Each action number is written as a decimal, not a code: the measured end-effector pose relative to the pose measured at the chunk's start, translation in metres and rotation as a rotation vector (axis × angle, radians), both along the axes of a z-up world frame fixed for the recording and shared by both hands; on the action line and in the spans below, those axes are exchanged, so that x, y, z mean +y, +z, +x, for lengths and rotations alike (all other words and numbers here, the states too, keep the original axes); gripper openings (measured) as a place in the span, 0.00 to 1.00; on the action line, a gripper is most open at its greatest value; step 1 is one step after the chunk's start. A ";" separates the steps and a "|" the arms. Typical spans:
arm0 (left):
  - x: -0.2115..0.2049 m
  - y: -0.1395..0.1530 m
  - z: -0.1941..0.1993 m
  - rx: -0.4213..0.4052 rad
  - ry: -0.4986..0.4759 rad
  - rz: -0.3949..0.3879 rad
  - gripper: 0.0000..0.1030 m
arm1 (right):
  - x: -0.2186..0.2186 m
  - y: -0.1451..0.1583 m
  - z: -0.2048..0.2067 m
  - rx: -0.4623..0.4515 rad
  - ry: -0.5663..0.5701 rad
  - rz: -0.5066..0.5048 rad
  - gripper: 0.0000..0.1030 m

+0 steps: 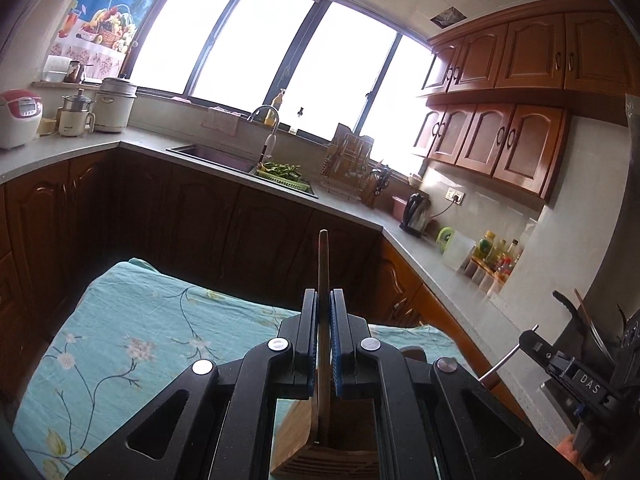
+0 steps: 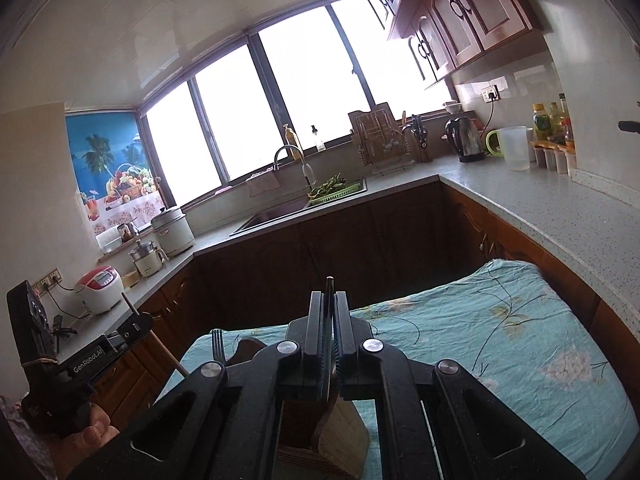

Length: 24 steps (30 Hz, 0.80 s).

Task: Organize utensils
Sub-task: 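Lower the chopstick into the caddy and open the left tool, then move the left tool back to the remaining chopsticks on the table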

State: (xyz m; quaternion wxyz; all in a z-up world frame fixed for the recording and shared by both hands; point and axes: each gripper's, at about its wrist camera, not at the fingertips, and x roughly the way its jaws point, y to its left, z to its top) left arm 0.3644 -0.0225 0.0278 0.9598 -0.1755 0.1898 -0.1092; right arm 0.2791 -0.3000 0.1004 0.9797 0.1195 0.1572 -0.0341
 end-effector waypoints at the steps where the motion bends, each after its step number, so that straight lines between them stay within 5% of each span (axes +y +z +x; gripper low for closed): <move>1: -0.002 0.000 0.006 0.010 -0.006 0.006 0.04 | 0.002 -0.004 0.002 0.013 0.007 -0.002 0.04; 16: 0.000 0.010 0.032 0.064 -0.052 0.040 0.05 | -0.003 -0.012 0.009 0.071 0.017 0.010 0.08; 18: 0.007 0.010 0.029 0.083 -0.066 0.038 0.20 | -0.005 -0.011 0.009 0.072 0.028 0.025 0.10; 20: 0.011 0.016 0.026 0.071 -0.057 0.045 0.24 | -0.006 -0.010 0.007 0.066 0.025 0.029 0.17; 22: 0.014 0.018 0.021 0.069 -0.058 0.054 0.29 | -0.009 -0.008 0.001 0.049 0.025 0.041 0.44; 24: 0.016 0.020 0.015 0.071 -0.056 0.055 0.48 | -0.012 -0.006 -0.006 0.032 0.025 0.062 0.51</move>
